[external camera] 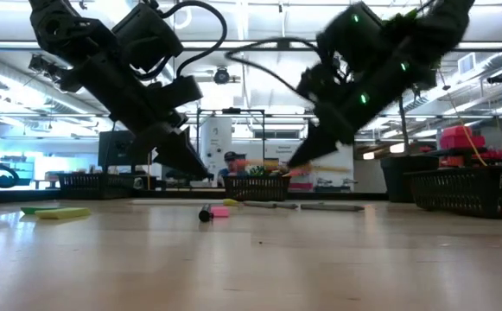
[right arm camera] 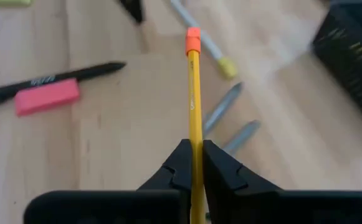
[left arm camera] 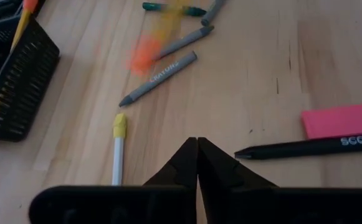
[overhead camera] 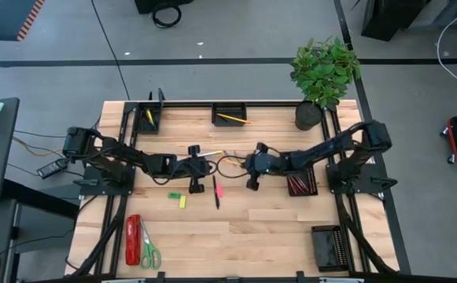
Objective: Sort crayons/erasers/pens/pencils in bins
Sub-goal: Put the yellow pencil into the top right black bin
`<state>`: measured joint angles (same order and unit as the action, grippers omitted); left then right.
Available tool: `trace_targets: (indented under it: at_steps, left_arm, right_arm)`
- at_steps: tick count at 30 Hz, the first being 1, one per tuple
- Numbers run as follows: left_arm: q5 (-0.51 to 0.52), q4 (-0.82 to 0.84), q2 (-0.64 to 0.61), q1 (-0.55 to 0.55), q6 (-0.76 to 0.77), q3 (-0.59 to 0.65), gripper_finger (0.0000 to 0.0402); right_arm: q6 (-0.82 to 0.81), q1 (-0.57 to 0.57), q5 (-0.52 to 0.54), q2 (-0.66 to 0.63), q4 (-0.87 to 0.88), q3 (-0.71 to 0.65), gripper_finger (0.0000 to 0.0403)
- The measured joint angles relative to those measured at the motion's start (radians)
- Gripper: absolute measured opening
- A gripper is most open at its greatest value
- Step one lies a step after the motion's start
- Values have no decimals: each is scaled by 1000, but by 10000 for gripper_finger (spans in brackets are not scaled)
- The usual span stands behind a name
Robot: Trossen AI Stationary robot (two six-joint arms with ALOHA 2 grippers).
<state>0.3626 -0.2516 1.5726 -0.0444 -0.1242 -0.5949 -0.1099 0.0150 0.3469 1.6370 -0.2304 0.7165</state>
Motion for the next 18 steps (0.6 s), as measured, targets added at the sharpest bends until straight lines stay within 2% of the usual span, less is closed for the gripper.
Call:
trace_targets:
  at_steps: [4, 8, 13, 18]
  left_arm:
    - [0, 16, 0, 0, 0, 0, 28]
    - [0, 10, 0, 0, 0, 0, 25]
    - [0, 4, 0, 0, 0, 0, 14]
    - [0, 3, 0, 0, 2, 0, 19]
  right_arm:
    - [27, -70, 32, -87, 200, 87, 27]
    - [98, -172, 19, -97, 334, 183, 28]
    - [232, -301, -38, -16, 433, 326, 29]
    - [308, -406, -101, 89, 531, 487, 29]
